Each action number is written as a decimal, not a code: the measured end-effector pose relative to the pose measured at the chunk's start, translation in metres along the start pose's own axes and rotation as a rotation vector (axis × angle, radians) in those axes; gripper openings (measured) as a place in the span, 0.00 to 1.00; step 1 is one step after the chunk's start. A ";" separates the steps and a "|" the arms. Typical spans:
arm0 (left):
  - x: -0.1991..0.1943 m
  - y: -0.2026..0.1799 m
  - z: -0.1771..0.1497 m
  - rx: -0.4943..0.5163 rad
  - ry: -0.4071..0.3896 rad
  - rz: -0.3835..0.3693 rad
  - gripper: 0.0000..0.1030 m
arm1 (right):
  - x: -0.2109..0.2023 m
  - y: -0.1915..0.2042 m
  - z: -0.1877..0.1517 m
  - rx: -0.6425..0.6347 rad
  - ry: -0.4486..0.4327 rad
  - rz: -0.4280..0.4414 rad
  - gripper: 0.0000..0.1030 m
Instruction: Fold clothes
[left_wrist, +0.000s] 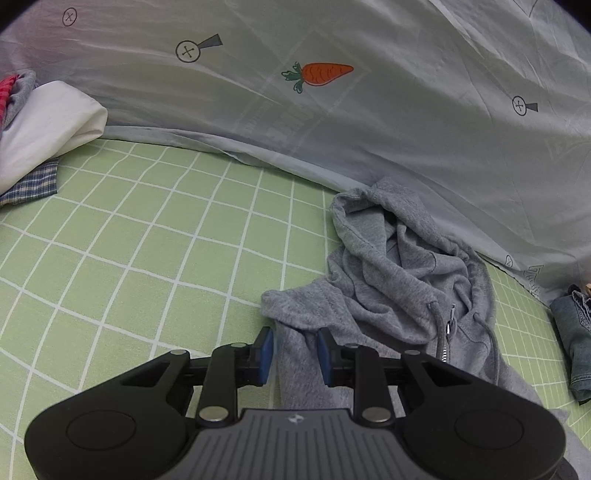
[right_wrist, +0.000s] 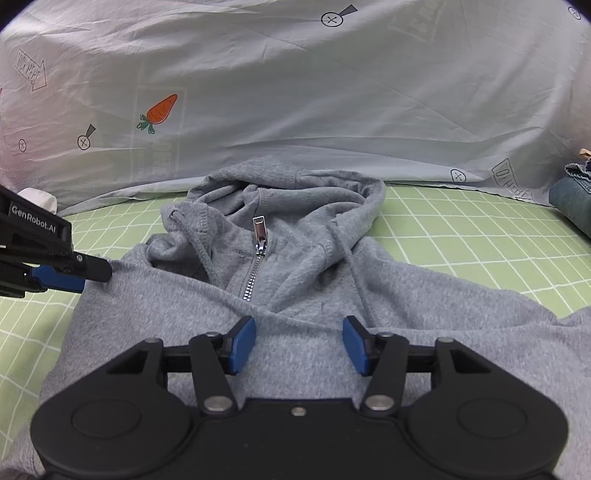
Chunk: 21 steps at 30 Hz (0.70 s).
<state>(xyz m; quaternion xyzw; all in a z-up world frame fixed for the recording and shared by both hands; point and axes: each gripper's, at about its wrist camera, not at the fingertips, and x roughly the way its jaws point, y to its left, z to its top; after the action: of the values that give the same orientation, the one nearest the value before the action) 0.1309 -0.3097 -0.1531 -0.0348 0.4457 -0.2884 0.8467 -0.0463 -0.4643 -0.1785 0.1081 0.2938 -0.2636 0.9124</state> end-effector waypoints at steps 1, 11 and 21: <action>0.003 0.001 0.000 0.002 -0.005 0.006 0.28 | 0.000 0.000 0.000 0.000 0.000 0.000 0.53; -0.008 -0.003 0.008 -0.006 -0.089 0.145 0.43 | 0.000 0.001 0.000 -0.002 0.000 -0.004 0.53; -0.048 0.005 -0.024 -0.010 -0.047 0.223 0.57 | -0.003 -0.006 0.001 0.037 0.006 0.029 0.56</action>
<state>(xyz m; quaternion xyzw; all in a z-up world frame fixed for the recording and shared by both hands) 0.0931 -0.2755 -0.1337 0.0040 0.4282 -0.1896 0.8836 -0.0512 -0.4686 -0.1758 0.1301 0.2902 -0.2552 0.9131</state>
